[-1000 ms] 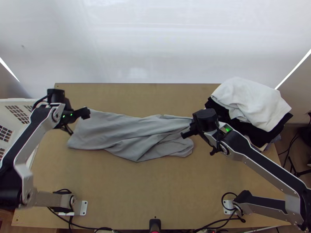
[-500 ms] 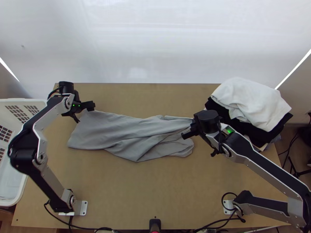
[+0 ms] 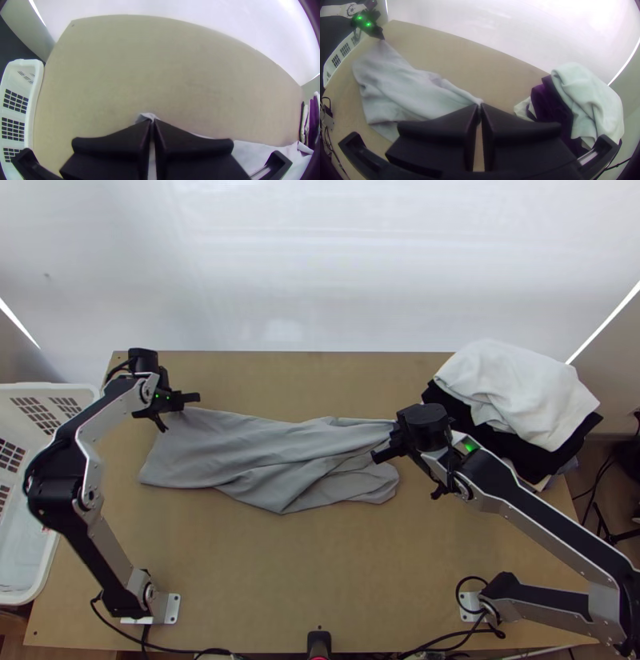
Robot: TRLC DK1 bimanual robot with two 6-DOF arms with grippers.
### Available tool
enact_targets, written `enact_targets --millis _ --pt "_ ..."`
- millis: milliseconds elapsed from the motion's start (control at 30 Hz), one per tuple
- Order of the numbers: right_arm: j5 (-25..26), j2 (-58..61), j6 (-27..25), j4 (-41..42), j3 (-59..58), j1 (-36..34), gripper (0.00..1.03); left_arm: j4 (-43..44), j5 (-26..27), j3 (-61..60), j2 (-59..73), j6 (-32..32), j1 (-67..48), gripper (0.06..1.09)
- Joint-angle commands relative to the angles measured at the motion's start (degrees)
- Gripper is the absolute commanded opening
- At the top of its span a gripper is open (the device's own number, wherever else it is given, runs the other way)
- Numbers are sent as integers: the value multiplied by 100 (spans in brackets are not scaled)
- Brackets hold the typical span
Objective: Fold the t-shirt
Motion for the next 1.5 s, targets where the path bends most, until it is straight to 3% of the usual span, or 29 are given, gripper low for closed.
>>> enact_targets --millis 0,167,333,567,800,833,933,1000,1200,1367,1467 --pt "0 62 1 11 8 -71 3 -377 29 -349 -893 -67 2 10" --pt "9 62 -8 20 25 -123 3 -1634 117 -859 -2185 -50 -95 9" --pt "9 62 -60 37 52 -194 3 -2557 143 -1966 -3012 469 -324 9" --pt "9 71 -218 28 149 -273 3 -2812 108 -3707 -3970 1321 -526 9" --pt "9 159 -245 37 201 -308 3 -2539 82 -3865 -4233 1743 -517 11" --pt "9 168 -245 46 210 -299 3 -2407 117 -3812 -4233 1673 -508 20" --pt "0 185 -218 46 236 -273 3 -2188 231 -3724 -4251 1594 -543 79" --pt "0 185 -218 46 236 -273 3 -2293 293 -3557 -4110 1594 -578 100" --pt "9 177 -227 37 201 -273 3 -2689 301 -3021 -3996 1216 -473 104" --pt "9 203 -218 37 219 -273 3 -4218 310 -2353 -2906 750 -139 103" --pt "9 212 -210 46 219 -273 3 -4464 794 -2221 -2678 583 142 103"
